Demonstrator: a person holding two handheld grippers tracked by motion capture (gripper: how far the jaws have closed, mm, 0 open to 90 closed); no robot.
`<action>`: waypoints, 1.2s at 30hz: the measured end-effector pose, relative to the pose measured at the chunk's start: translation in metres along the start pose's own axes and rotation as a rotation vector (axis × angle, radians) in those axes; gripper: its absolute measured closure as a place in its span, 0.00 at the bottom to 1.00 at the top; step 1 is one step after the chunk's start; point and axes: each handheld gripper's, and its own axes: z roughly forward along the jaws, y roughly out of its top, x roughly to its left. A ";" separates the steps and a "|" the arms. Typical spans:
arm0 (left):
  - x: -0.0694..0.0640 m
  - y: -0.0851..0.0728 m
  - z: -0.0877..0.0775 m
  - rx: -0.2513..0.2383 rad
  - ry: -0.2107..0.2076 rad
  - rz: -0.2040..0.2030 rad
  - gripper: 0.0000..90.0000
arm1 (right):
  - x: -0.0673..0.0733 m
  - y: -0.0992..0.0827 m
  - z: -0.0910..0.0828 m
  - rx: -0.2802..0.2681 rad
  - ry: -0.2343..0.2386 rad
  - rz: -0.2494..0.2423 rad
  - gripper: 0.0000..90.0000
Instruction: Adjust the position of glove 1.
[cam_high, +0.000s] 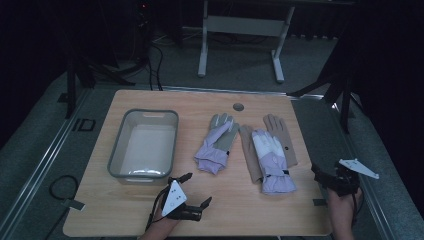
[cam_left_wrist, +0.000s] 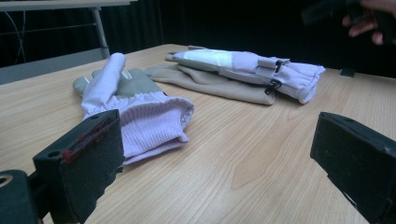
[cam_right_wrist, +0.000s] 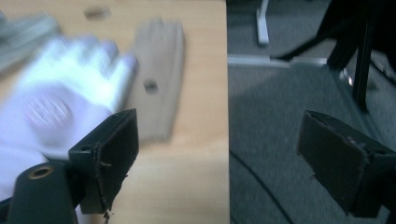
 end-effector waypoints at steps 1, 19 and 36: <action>0.000 0.000 0.000 -0.004 -0.001 -0.001 0.03 | 0.002 0.007 -0.003 -0.017 0.001 -0.012 0.14; 0.000 -0.001 -0.001 -0.014 -0.011 -0.004 0.04 | 0.072 0.101 -0.003 -0.036 0.149 -0.064 0.14; 0.002 -0.001 -0.002 -0.008 -0.034 -0.033 0.02 | 0.154 0.112 0.032 0.007 0.272 -0.155 0.12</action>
